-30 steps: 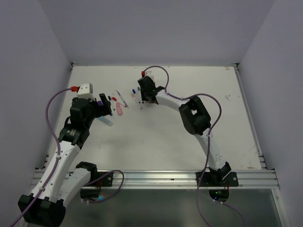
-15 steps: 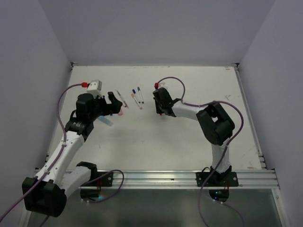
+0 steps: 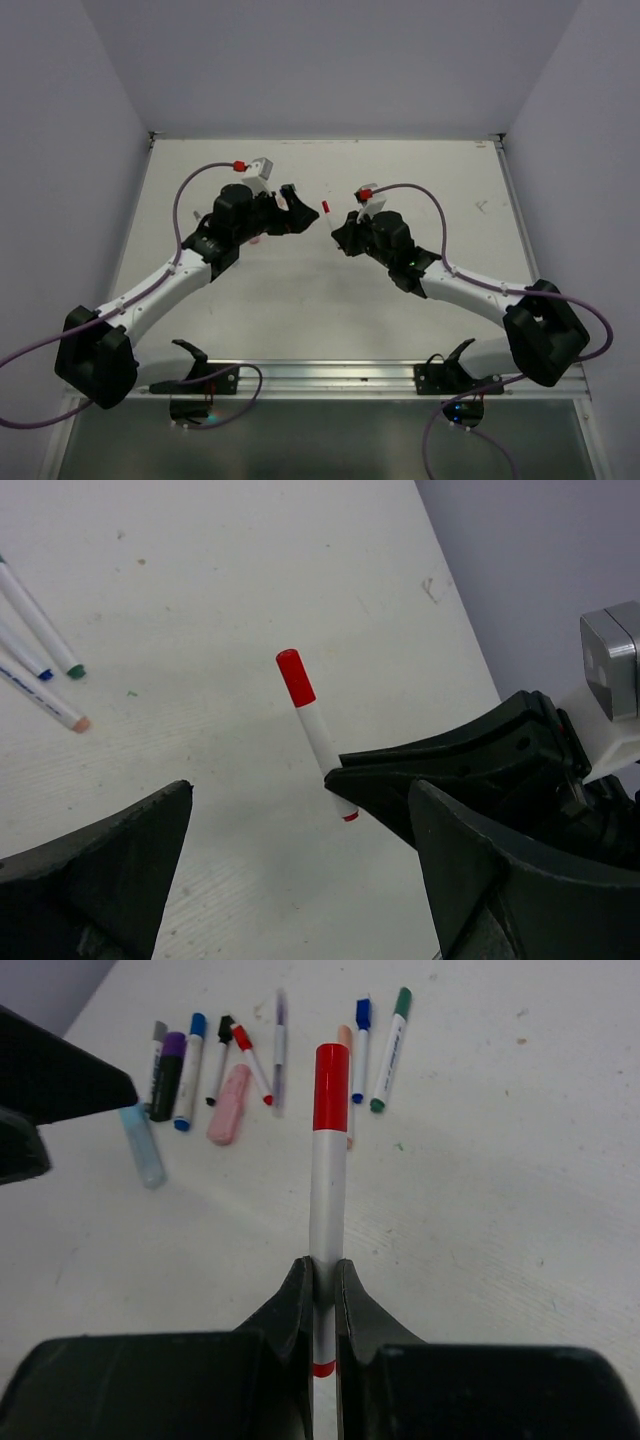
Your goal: Open the pen caps
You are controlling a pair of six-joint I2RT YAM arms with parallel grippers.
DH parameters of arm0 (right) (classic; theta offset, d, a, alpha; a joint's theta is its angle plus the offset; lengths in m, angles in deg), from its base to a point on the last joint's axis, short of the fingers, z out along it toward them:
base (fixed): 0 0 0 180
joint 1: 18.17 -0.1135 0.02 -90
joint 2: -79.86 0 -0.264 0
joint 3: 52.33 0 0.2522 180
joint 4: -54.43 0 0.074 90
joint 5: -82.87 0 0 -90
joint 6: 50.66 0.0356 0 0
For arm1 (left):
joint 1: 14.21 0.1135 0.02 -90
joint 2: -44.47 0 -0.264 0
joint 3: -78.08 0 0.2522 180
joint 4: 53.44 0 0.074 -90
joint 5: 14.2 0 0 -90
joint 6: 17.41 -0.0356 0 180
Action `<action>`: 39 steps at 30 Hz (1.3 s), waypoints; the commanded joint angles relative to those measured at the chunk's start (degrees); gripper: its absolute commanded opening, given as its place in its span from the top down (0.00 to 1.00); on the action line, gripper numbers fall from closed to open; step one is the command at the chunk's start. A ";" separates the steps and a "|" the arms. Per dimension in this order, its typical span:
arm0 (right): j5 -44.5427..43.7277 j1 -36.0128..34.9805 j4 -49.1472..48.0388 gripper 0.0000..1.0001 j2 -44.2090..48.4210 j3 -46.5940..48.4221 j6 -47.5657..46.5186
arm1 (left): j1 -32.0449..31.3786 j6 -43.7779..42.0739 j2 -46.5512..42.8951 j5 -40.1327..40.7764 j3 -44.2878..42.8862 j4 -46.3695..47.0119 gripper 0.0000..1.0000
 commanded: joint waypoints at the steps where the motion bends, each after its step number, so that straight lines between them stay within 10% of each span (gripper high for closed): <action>1: 2.85 -0.51 -9.42 1.00 3.86 -2.64 1.07 | -2.81 4.60 1.19 4.32 -2.25 6.91 0.09; 39: 6.28 -1.30 -15.32 1.00 4.93 -6.33 -2.00 | -9.94 6.71 12.89 17.42 -9.19 6.30 0.80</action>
